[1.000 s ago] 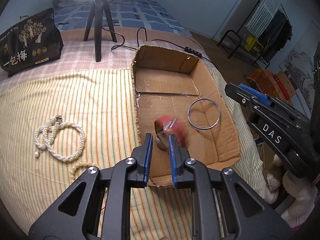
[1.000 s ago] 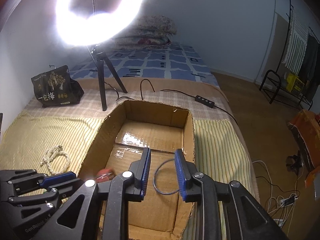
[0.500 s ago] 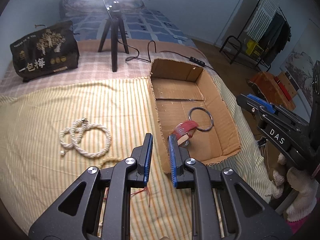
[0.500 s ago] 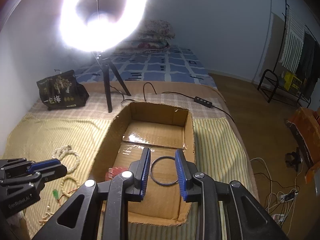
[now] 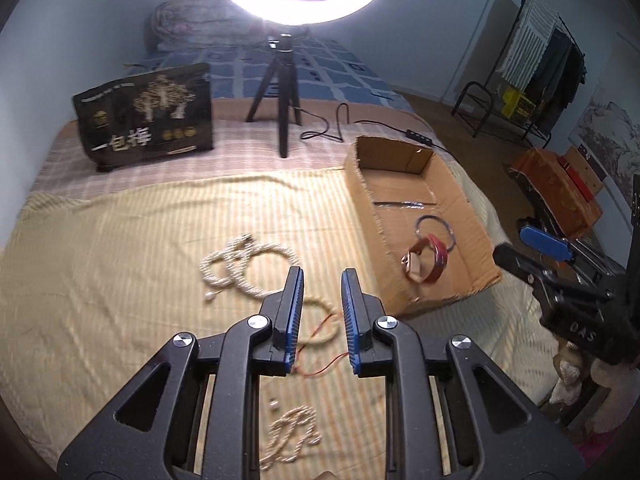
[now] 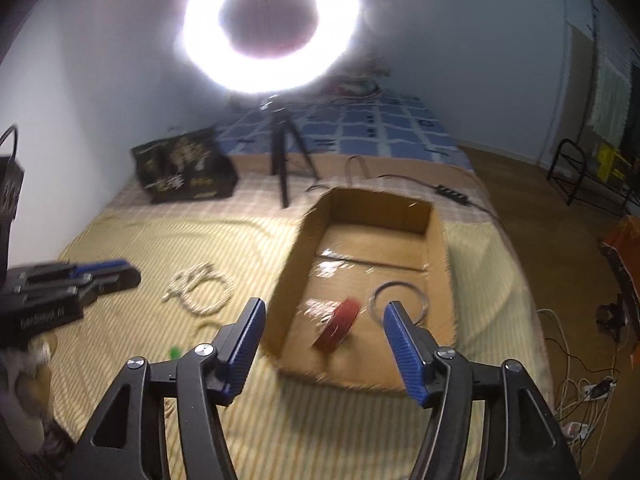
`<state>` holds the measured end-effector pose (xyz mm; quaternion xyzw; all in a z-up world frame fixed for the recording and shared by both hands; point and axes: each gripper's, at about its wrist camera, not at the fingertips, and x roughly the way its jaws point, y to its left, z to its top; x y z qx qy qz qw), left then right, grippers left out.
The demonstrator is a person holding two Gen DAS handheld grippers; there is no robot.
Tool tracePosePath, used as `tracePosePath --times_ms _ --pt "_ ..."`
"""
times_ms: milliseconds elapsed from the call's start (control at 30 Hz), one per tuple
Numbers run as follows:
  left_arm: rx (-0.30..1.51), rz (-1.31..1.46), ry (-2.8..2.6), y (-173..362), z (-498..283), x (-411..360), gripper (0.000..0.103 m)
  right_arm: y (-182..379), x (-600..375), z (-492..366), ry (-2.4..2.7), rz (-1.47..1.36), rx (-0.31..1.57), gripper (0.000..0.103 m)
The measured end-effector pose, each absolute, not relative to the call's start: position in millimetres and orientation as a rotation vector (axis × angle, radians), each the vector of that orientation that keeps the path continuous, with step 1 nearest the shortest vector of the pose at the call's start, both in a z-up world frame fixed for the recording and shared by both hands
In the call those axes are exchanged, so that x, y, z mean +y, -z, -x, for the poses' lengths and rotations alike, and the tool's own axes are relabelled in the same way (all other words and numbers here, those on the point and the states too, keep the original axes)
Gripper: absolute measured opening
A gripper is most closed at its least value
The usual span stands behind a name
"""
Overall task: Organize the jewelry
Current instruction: 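Open both tools in the box and withdraw toward the remaining jewelry, then grasp the small pearl strand with the left tool while the right tool grasps the bead bracelet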
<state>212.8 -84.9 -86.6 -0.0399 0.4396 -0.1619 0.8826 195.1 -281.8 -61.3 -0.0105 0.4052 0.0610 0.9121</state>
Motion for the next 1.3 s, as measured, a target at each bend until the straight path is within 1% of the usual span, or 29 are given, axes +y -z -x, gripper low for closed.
tracePosePath --times_ms 33,100,667,800,900,1033,1100,1300 --pt "0.917 0.077 0.332 87 -209 -79 0.018 63 -277 -193 -0.138 0.026 0.839 0.074" --pt "0.924 0.073 0.328 89 -203 -69 0.018 66 -267 -187 -0.167 0.032 0.850 0.077" --pt "1.046 0.075 0.329 126 -157 -17 0.018 106 -209 -183 -0.349 -0.050 1.016 0.076" --pt "1.078 0.078 0.345 137 -146 -12 0.018 112 -194 -191 -0.382 -0.062 1.046 0.068" --pt "1.112 0.079 0.358 148 -139 -11 0.018 120 -184 -198 -0.417 -0.096 1.085 0.059" --pt "1.162 0.086 0.375 165 -131 -12 0.018 133 -176 -208 -0.442 -0.145 1.140 0.050" --pt "1.176 0.081 0.380 170 -128 -14 0.018 139 -173 -212 -0.423 -0.138 1.153 0.049" --pt "1.213 0.091 0.395 183 -125 -21 0.018 154 -167 -228 -0.398 -0.143 1.194 0.040"
